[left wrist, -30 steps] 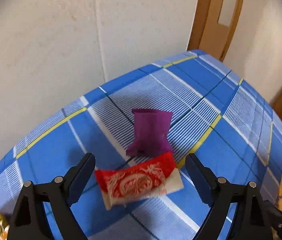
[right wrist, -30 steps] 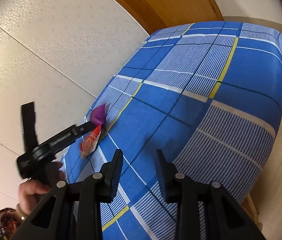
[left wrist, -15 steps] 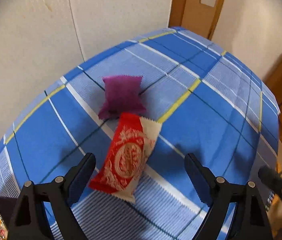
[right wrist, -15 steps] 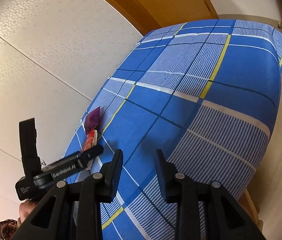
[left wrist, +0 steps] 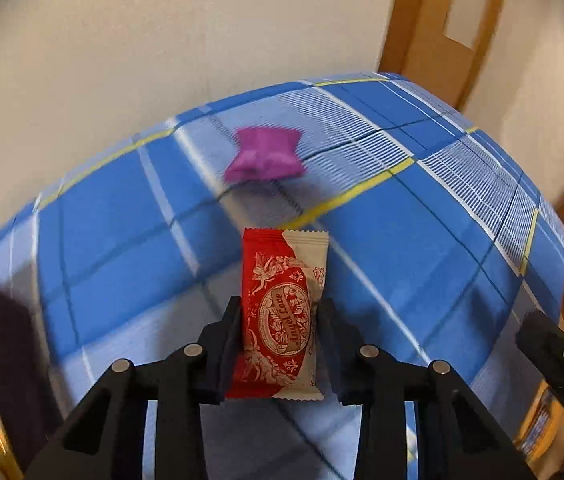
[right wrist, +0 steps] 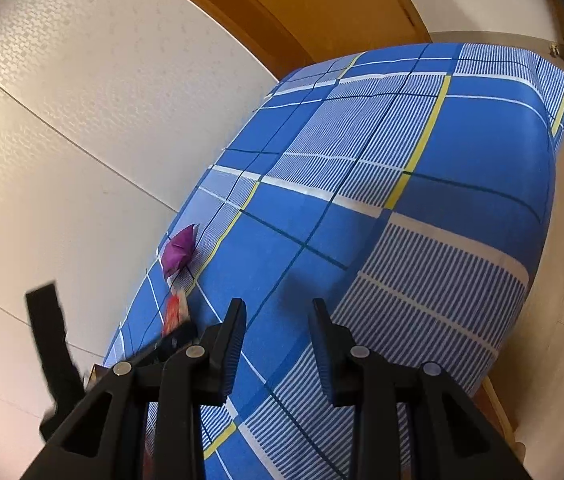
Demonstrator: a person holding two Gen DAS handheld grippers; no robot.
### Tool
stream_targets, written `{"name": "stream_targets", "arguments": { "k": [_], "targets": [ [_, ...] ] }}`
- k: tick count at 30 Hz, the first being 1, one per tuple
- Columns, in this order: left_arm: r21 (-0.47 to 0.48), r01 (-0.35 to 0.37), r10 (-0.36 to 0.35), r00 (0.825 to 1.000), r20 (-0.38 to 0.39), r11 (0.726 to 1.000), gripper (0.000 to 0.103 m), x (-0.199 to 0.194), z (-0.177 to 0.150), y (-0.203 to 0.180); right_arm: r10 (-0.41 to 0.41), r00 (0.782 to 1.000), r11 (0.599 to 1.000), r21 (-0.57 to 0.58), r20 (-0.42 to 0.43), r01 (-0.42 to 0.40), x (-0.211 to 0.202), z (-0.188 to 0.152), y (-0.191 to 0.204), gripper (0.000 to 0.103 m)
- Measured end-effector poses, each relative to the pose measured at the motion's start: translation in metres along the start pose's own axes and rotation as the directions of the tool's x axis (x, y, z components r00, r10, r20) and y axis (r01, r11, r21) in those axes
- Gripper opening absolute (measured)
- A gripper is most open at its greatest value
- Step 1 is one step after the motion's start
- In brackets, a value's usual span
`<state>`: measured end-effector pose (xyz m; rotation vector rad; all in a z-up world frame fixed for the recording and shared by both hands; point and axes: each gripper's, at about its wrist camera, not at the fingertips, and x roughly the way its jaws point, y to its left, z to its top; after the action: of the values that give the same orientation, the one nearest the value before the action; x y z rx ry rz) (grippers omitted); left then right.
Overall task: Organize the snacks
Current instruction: 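Lift red-and-white candy with left tool while right tool grasps purple sweet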
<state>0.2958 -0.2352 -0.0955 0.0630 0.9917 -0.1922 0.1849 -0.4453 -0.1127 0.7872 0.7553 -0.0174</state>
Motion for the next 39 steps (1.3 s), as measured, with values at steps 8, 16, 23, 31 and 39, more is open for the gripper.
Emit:
{"name": "stream_targets", "arguments": {
  "k": [8, 16, 23, 31, 39],
  "targets": [
    [-0.148, 0.003, 0.015, 0.993, 0.119, 0.989, 0.036, -0.025, -0.041, 0.004, 0.010, 1.000, 0.996, -0.088, 0.020, -0.008, 0.004, 0.001, 0.013, 0.033],
    [-0.223, 0.121, -0.077, 0.977, 0.199, 0.967, 0.036, -0.016, -0.059, 0.025, 0.018, 1.000, 0.957, -0.290, -0.021, -0.024, 0.014, -0.007, 0.051, 0.040],
    [-0.245, 0.156, -0.105, 0.972, 0.210, 0.957, 0.036, -0.019, -0.060, 0.028, -0.060, 0.994, 0.887, -0.461, -0.089, 0.013, 0.073, 0.039, 0.116, 0.045],
    [-0.276, 0.211, -0.150, 0.962, 0.228, 0.938, 0.036, -0.020, -0.064, 0.038, -0.197, 0.954, 0.833, -0.551, -0.226, 0.042, 0.174, 0.060, 0.180, 0.045],
    [-0.276, 0.206, -0.144, 0.963, 0.227, 0.939, 0.036, -0.019, -0.064, 0.040, -0.227, 0.939, 0.799, -0.601, -0.257, 0.028, 0.200, 0.042, 0.187, 0.041]
  ]
}}
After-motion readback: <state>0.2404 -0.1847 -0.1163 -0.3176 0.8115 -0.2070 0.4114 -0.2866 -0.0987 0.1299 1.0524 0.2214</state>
